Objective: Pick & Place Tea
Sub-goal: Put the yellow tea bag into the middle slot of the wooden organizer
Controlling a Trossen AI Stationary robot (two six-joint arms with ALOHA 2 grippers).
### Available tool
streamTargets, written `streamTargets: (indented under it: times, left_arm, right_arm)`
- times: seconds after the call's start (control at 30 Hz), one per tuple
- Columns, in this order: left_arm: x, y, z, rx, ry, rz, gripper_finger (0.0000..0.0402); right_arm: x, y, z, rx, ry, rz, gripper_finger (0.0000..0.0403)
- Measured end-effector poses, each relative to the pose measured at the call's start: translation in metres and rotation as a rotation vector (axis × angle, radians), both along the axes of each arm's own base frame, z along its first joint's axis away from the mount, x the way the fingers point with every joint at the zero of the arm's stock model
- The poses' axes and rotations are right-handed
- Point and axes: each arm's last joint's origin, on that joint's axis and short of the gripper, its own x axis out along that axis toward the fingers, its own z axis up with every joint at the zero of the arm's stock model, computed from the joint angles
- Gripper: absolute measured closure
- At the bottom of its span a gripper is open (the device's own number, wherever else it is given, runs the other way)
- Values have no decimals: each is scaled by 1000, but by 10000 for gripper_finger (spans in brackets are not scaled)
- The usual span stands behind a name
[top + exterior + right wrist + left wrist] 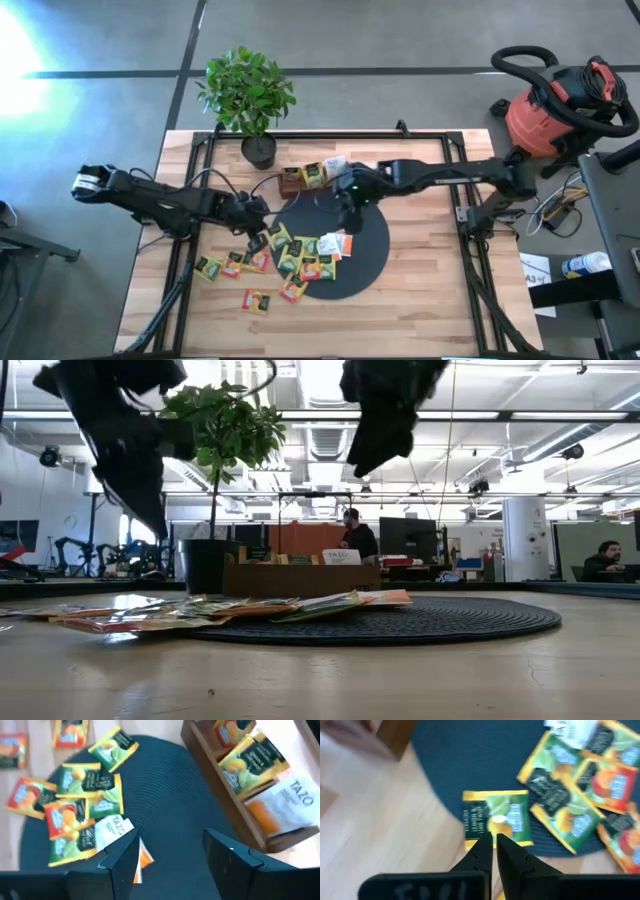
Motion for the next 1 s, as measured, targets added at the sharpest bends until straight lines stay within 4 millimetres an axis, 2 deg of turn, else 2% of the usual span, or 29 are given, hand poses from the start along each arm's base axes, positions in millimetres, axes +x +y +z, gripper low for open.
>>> streamTargets:
  times: [0.1, 0.17, 0.33, 0.47, 0.7, 0.8, 1.0]
  left_arm:
    - [0, 8, -10, -54, -16, 39, 386]
    - [1, 16, -17, -95, -29, 69, 365]
    - [-3, 36, -37, -217, -48, 144, 320]
    - [-12, 44, -53, -298, -52, 193, 313]
    - [-16, 45, -66, -367, -84, 254, 312]
    - [-16, 45, -70, -372, -78, 263, 312]
    - [-12, 46, -77, -367, -44, 260, 312]
  right_arm:
    - [-6, 3, -7, 82, -79, -25, 195]
    - [-1, 5, -15, 164, -148, -35, 195]
    - [29, 6, -49, 371, -234, -57, 202]
    - [61, 9, -74, 508, -252, -19, 219]
    - [111, 12, -106, 565, -198, -3, 251]
    - [124, 12, -116, 577, -152, 3, 262]
    - [139, 11, -140, 559, -86, 8, 272]
